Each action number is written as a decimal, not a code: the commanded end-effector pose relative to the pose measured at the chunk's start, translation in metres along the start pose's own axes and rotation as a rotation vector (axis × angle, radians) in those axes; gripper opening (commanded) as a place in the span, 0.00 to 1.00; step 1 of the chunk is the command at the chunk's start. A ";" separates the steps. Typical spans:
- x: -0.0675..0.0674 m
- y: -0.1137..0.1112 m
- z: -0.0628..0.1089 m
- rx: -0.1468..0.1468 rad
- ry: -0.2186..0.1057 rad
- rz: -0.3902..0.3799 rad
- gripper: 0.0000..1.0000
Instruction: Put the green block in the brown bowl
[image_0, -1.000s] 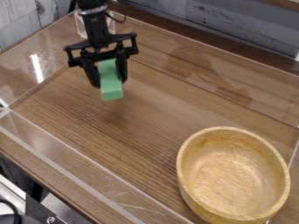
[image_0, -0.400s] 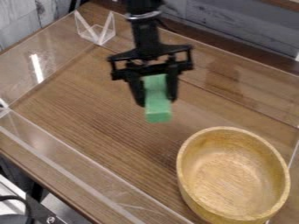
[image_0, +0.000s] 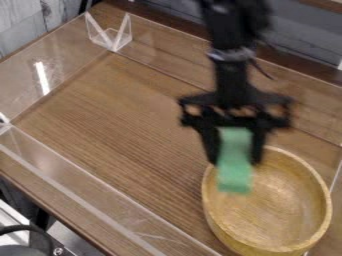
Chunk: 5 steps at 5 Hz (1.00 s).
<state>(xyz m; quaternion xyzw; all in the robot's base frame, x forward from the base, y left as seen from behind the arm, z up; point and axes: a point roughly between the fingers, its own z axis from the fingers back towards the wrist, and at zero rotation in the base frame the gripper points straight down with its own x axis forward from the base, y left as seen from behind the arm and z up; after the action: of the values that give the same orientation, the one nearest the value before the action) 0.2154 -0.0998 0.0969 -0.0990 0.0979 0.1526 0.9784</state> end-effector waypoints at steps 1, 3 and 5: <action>-0.017 -0.025 0.002 -0.027 -0.073 -0.047 0.00; -0.031 -0.032 -0.005 -0.037 -0.097 -0.077 0.00; -0.037 -0.026 -0.003 -0.052 -0.099 -0.094 0.00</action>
<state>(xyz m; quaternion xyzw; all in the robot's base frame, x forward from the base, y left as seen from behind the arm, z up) 0.1854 -0.1350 0.0950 -0.1071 0.0622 0.1136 0.9858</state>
